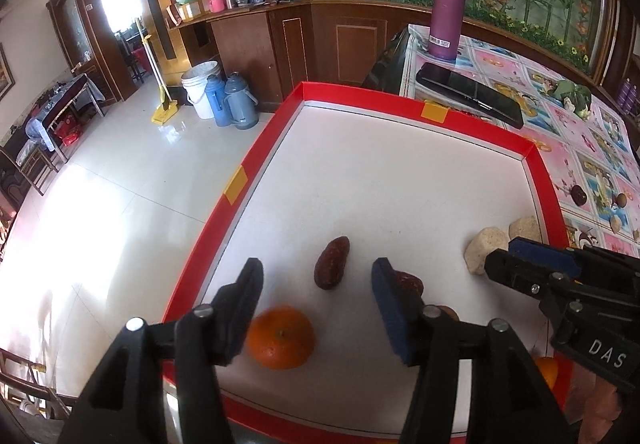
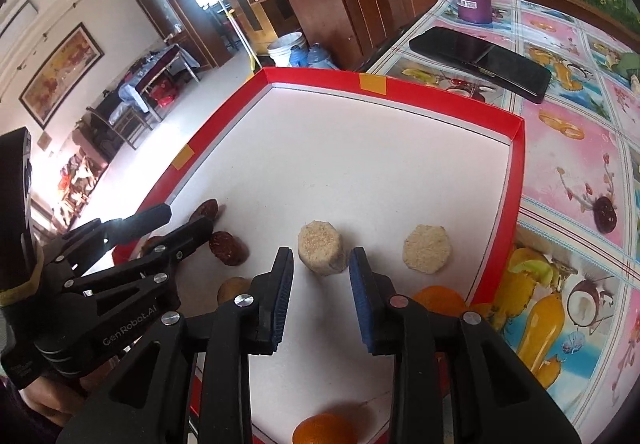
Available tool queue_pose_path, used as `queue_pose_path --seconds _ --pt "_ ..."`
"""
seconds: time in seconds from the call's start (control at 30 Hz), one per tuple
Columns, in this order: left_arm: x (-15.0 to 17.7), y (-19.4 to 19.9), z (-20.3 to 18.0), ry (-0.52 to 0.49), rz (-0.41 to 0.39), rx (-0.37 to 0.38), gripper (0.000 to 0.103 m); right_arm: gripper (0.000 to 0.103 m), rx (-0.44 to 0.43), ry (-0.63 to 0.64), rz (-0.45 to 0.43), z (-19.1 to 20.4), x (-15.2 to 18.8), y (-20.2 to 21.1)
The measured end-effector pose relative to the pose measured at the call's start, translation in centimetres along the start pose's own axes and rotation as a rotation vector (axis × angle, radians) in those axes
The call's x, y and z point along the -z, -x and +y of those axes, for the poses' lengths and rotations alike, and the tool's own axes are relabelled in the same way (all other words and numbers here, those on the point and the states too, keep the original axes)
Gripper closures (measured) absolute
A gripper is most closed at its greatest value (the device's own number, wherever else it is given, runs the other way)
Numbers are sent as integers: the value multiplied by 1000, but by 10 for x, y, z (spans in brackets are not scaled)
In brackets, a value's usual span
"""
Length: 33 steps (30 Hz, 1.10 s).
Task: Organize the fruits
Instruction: 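Carry the date and beige piece over the tray and open both tools, then grasp another red date with the left tool while the right tool grasps a beige piece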
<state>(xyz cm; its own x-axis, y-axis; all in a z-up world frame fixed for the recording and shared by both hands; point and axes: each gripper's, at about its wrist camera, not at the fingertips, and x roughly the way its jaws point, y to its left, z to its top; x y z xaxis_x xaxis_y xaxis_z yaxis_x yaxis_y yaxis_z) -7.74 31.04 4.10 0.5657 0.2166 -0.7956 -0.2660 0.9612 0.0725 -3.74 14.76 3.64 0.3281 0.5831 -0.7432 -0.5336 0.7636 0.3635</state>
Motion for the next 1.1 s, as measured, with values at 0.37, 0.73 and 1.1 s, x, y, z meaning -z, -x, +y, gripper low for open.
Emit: queue_pose_path --seconds 0.37,0.73,1.1 --pt "-1 26 -47 -51 -33 48 28 75 -4 -115 -164 -67 11 70" --pt "4 43 -133 -204 -39 120 24 75 128 -251 -224 -167 44 127" --pt "15 50 -200 -310 -33 179 13 74 237 -290 -209 -216 63 143"
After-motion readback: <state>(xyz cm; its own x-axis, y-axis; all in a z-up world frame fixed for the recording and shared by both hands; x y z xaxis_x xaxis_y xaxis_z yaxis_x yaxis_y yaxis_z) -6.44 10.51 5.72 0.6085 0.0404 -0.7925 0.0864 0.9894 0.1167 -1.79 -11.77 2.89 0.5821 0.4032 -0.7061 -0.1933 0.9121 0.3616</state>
